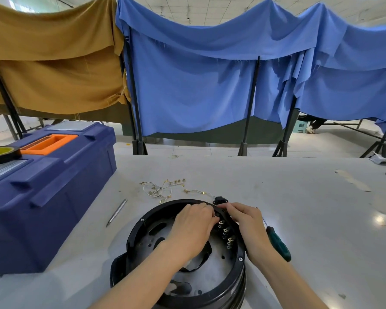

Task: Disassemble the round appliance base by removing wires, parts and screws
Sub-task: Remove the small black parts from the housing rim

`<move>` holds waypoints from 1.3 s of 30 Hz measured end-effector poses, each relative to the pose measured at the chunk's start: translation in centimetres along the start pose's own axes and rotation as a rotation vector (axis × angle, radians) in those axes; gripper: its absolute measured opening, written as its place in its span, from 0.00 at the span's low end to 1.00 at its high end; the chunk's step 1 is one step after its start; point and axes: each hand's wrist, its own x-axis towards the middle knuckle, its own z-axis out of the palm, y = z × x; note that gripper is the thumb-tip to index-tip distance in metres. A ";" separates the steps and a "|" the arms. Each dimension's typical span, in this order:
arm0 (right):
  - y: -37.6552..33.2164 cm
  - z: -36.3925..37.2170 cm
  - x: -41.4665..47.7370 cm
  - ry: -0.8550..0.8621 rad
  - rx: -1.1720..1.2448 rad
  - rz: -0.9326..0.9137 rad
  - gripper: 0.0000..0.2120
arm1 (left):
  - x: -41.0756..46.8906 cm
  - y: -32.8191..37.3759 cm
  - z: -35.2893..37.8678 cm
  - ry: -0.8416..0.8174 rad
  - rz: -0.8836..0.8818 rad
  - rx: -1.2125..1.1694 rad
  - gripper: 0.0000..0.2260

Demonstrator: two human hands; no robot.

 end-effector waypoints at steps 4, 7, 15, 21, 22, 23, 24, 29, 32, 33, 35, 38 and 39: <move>0.1 0.0 0.0 -0.018 0.079 0.019 0.12 | 0.0 0.0 0.5 -0.031 -0.023 -0.022 0.14; 0.2 0.1 0.0 -0.019 0.101 0.020 0.13 | 0.0 -0.2 0.7 -0.031 -0.012 -0.034 0.14; 0.4 0.1 0.1 -0.012 0.128 0.022 0.12 | 0.1 -0.5 1.0 -0.050 0.005 -0.155 0.13; 0.4 0.1 0.0 -0.007 0.132 0.029 0.11 | 0.0 -0.5 1.2 -0.040 -0.005 -0.181 0.13; 0.4 0.1 0.0 0.000 0.124 0.028 0.11 | -0.1 -0.4 1.3 -0.037 -0.005 -0.177 0.13; 0.4 0.2 0.1 0.007 0.119 0.029 0.11 | -0.1 -0.4 1.3 -0.035 -0.006 -0.174 0.13; 0.4 0.2 0.1 0.011 0.118 0.031 0.12 | 0.0 -0.4 1.4 -0.034 -0.005 -0.172 0.13; 0.5 0.2 0.2 0.015 0.113 0.039 0.11 | 0.2 -0.4 1.3 -0.011 -0.001 -0.199 0.12; 0.5 0.2 0.1 0.021 0.113 0.038 0.11 | 0.1 -0.4 1.3 -0.012 0.027 -0.178 0.12; 0.5 0.2 0.1 0.020 0.115 0.040 0.10 | 0.1 -0.4 1.4 -0.013 0.037 -0.167 0.12; 0.5 0.2 0.2 0.020 0.113 0.041 0.10 | 0.2 -0.4 1.5 -0.013 0.040 -0.176 0.12; 0.5 0.1 0.2 0.024 0.101 0.033 0.09 | 0.3 -0.4 1.5 -0.003 0.004 -0.231 0.10; 0.4 0.1 0.2 0.024 0.099 0.031 0.09 | 0.4 -0.3 1.5 0.001 -0.010 -0.238 0.10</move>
